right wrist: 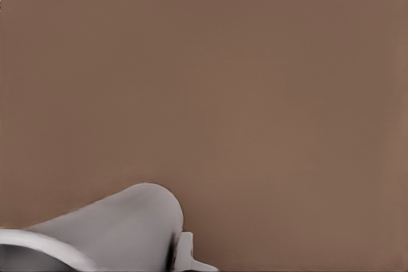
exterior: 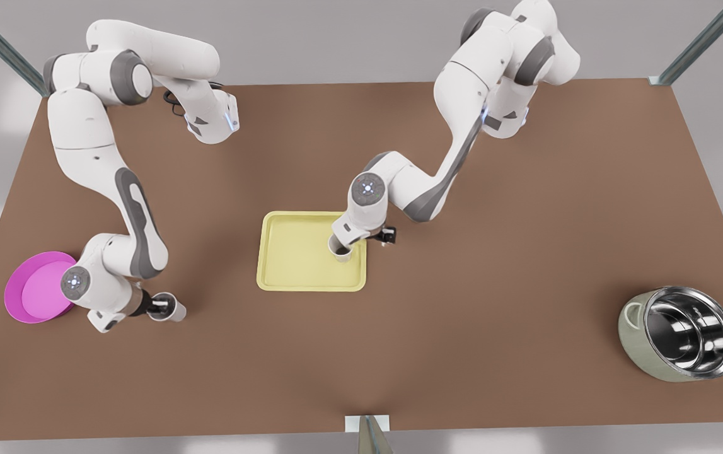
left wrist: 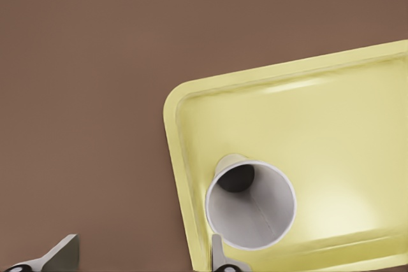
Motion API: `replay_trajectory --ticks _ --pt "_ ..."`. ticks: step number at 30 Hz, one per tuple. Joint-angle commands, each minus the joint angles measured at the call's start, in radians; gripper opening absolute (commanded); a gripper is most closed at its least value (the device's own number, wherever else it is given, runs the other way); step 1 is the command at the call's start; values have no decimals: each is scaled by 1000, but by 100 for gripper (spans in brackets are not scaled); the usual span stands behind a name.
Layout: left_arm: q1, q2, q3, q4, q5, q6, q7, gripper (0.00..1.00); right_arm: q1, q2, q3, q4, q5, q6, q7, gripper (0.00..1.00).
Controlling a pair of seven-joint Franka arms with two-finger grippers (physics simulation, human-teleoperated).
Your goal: Use the left arm to pick up the white IKEA cup from the tray and place it on the middle-left position; use the right arm to pick up the white IKEA cup from the tray and place it on the middle-right position
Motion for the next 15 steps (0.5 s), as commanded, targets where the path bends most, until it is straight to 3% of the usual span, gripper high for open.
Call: replay_trajectory --ticks 1,9,12,15 --pt "-15 15 0 -3 29 83 -358 100 -14 -15 16 3 -64 -39 -85 100" --pt "-43 81 11 -3 46 207 -370 100 -22 -23 23 12 -64 -73 -87 100" --pt "-41 111 11 -4 48 247 -388 100 -22 -52 32 100 -31 -248 -87 100" --pt "-43 146 11 0 49 276 -404 100 -19 -236 37 110 2 -414 -79 100"
